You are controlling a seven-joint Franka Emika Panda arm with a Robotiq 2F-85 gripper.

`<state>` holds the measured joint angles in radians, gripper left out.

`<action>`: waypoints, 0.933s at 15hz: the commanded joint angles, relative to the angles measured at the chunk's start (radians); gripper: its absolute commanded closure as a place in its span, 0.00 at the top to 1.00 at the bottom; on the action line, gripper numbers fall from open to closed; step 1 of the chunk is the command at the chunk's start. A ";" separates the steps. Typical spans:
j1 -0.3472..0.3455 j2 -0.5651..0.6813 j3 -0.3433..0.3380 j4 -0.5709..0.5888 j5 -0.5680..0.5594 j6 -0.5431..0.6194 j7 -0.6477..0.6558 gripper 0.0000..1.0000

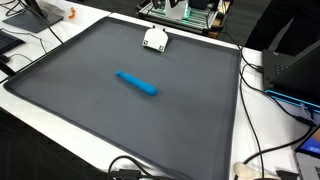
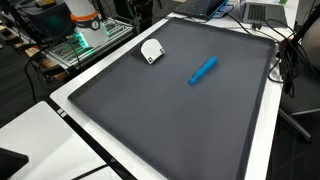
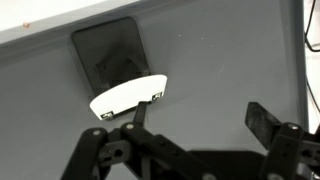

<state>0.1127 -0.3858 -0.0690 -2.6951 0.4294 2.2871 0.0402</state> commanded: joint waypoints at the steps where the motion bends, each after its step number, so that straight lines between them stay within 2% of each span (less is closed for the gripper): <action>1: -0.027 0.002 0.023 -0.047 0.086 0.014 0.116 1.00; 5: -0.044 0.019 0.031 -0.072 0.182 0.035 0.232 1.00; 6: -0.051 0.050 0.034 -0.046 0.203 0.042 0.263 1.00; 10: -0.075 0.105 0.075 -0.048 0.246 0.152 0.421 1.00; 12: -0.072 0.135 0.084 -0.048 0.248 0.189 0.419 1.00; 13: -0.077 0.100 0.077 -0.048 0.224 0.150 0.406 1.00; 14: -0.076 0.114 0.081 -0.047 0.225 0.162 0.409 1.00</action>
<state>0.0514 -0.2703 -0.0019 -2.7436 0.6513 2.4542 0.4514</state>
